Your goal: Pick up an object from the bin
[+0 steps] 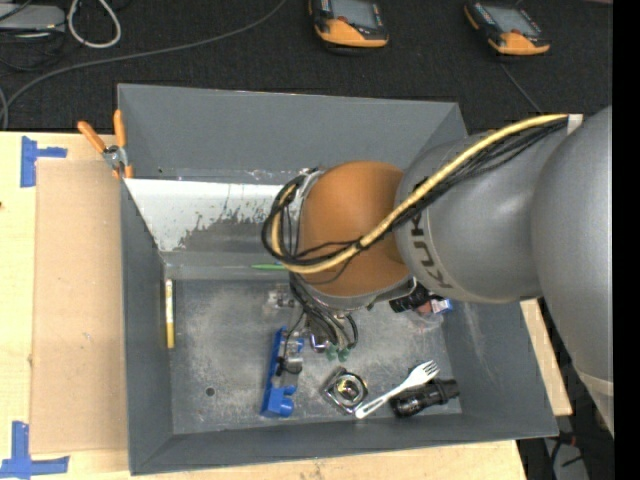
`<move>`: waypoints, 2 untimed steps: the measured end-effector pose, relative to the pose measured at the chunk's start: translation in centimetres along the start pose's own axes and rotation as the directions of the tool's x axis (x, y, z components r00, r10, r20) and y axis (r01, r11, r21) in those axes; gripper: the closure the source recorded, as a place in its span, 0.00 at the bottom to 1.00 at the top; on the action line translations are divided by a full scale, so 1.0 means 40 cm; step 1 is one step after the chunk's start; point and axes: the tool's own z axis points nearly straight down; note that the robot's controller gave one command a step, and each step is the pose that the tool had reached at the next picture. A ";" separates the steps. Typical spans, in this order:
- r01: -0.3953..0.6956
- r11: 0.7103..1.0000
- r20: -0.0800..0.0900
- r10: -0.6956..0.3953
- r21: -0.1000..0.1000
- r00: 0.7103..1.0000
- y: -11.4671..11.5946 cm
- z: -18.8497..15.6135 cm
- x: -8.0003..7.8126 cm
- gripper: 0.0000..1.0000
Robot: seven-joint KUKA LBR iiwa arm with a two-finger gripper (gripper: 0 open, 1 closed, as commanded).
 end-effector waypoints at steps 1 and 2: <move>-0.004 1.000 0.007 0.004 -0.001 1.000 -0.002 -0.009 -0.005 0.00; 0.408 0.913 0.007 -0.408 0.002 0.913 -0.012 0.119 -0.005 0.00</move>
Offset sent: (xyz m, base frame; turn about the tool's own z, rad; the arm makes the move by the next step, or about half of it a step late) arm 0.0012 -0.0088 -0.0769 -0.6507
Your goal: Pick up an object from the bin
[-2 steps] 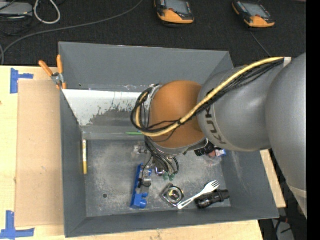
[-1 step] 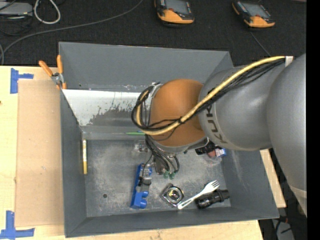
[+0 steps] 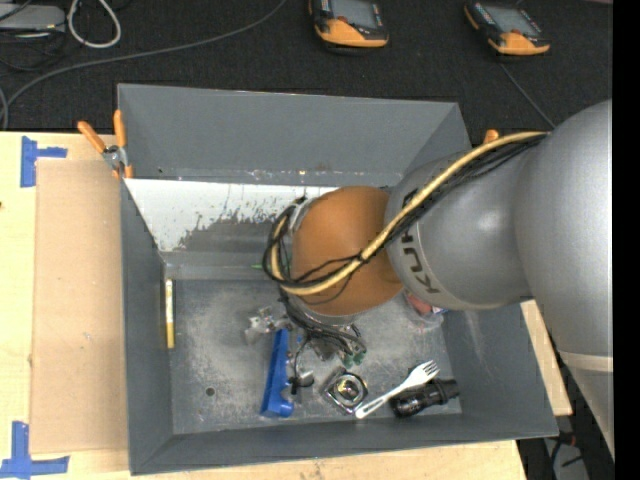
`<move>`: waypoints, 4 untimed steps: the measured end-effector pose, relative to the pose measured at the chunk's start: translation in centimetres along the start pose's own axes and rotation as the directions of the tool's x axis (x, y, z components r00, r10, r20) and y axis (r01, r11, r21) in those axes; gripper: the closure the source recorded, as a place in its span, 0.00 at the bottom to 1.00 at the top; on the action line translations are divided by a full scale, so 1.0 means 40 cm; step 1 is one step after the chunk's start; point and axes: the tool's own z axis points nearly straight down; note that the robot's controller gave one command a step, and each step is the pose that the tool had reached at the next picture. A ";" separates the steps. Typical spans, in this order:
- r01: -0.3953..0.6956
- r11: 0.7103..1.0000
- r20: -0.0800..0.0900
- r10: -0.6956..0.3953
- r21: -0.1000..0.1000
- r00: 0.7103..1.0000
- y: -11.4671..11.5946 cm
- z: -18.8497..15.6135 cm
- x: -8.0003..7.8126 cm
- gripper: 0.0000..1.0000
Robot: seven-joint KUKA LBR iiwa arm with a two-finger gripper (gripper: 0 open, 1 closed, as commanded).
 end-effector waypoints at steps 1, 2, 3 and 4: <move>0.250 0.968 -0.001 -0.250 -0.001 0.968 0.008 -0.003 0.014 0.00; 0.401 0.916 0.000 -0.401 -0.001 0.916 0.015 -0.018 0.005 0.00; 0.674 0.739 0.002 -0.674 -0.002 0.739 0.007 0.072 -0.025 0.00; 0.786 0.618 0.005 -0.786 0.004 0.618 0.020 0.076 -0.025 1.00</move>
Offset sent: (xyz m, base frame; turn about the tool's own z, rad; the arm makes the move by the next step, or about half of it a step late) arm -0.0035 0.0076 0.0006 -0.5390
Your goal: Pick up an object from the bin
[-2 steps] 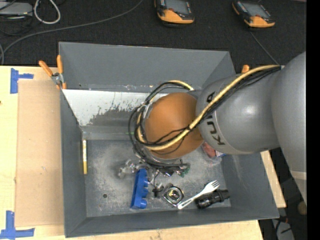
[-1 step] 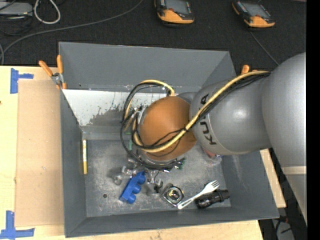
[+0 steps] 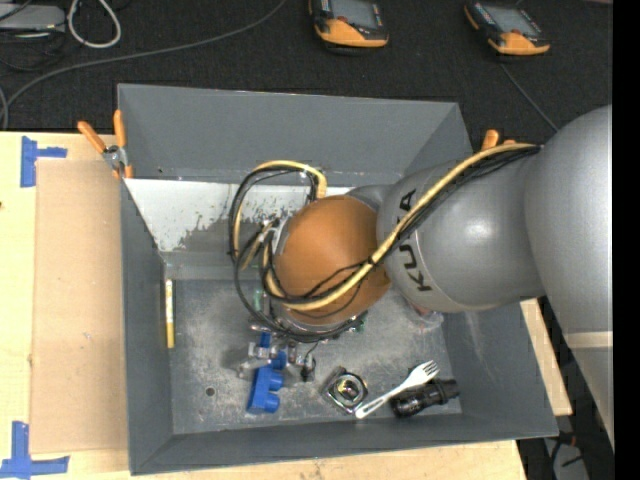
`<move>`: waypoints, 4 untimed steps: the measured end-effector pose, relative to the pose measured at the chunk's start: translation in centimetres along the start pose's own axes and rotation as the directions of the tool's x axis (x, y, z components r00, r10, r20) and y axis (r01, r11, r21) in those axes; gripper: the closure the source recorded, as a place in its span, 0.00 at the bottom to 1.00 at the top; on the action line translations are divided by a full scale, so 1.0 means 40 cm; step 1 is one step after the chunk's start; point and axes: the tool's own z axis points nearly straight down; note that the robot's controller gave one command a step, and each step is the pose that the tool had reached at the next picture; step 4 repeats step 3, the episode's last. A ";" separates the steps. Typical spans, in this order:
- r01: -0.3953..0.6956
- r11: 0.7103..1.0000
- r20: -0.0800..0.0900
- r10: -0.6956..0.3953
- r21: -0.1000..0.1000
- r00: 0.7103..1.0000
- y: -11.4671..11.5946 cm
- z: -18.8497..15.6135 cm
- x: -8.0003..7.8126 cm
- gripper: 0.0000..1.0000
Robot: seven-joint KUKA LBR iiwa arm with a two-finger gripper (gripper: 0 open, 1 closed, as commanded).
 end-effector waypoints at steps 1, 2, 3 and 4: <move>0.017 1.000 0.000 -0.017 -0.002 1.000 0.003 -0.004 0.000 1.00; 0.014 1.000 0.000 -0.014 -0.003 1.000 0.004 -0.010 -0.001 1.00; 0.013 1.000 -0.005 -0.013 -0.014 1.000 0.013 -0.054 0.001 1.00; 0.013 1.000 -0.005 -0.013 -0.014 1.000 0.013 -0.054 0.001 1.00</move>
Offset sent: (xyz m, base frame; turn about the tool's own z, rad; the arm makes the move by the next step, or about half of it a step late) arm -0.0012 0.0005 0.0081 -0.0186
